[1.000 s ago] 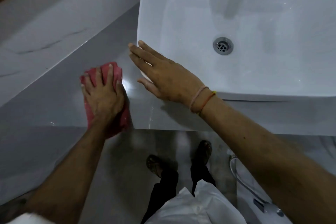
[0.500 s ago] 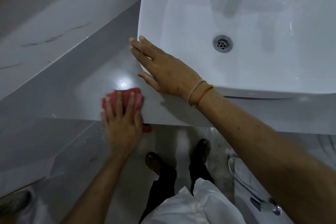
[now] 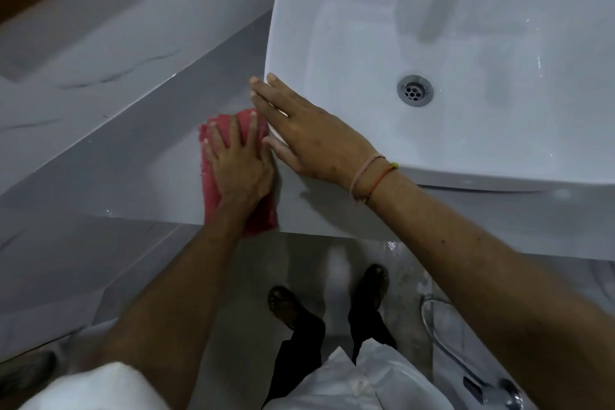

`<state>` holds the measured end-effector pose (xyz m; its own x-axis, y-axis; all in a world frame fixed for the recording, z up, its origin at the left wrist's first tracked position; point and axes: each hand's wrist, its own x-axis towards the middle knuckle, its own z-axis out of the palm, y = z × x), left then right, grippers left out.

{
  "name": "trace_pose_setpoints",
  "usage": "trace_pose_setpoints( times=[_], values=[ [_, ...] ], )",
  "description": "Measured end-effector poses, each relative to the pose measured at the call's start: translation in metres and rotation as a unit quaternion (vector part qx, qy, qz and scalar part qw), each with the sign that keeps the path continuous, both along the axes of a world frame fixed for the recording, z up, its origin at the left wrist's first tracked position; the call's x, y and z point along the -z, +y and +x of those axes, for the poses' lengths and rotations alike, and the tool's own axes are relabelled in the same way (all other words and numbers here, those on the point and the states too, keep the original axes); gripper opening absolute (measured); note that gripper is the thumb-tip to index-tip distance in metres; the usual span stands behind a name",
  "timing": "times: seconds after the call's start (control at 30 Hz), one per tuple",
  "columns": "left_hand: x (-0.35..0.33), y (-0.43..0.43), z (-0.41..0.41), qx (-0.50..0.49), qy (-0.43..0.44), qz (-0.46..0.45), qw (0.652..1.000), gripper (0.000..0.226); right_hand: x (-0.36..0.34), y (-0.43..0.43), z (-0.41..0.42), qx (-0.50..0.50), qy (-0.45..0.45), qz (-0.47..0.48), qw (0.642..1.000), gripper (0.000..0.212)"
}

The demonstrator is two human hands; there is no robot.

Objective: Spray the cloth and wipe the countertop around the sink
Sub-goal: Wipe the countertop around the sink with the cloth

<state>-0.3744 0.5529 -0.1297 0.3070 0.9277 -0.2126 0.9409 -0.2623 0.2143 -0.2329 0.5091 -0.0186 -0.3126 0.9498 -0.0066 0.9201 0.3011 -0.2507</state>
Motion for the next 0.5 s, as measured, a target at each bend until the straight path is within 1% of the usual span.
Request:
trace_pose_setpoints(
  times=[0.07,0.13,0.2,0.33,0.43,0.5],
  values=[
    [0.002,-0.024,0.003,0.036,-0.001,0.002,0.999,0.068,0.000,0.000,0.000,0.000,0.006,-0.005,1.000,0.058],
    [0.004,-0.051,-0.012,0.071,0.000,0.010,0.997,0.067,0.000,-0.001,0.000,0.000,0.011,-0.009,1.000,0.059],
    [0.006,-0.060,-0.037,0.073,0.015,0.022,0.997,0.066,-0.001,-0.001,0.001,-0.003,0.016,-0.010,1.000,0.059],
    [0.006,-0.029,-0.068,0.038,0.030,0.013,0.999,0.068,-0.001,-0.001,0.001,-0.001,0.009,-0.009,1.000,0.059],
    [0.007,0.004,-0.068,0.024,0.027,0.013,0.999,0.067,0.000,-0.001,0.001,0.001,0.000,-0.003,1.000,0.059],
    [0.007,0.027,-0.058,-0.007,0.026,0.018,0.999,0.065,0.001,0.000,0.000,0.002,-0.001,-0.002,1.000,0.060]
  ],
)
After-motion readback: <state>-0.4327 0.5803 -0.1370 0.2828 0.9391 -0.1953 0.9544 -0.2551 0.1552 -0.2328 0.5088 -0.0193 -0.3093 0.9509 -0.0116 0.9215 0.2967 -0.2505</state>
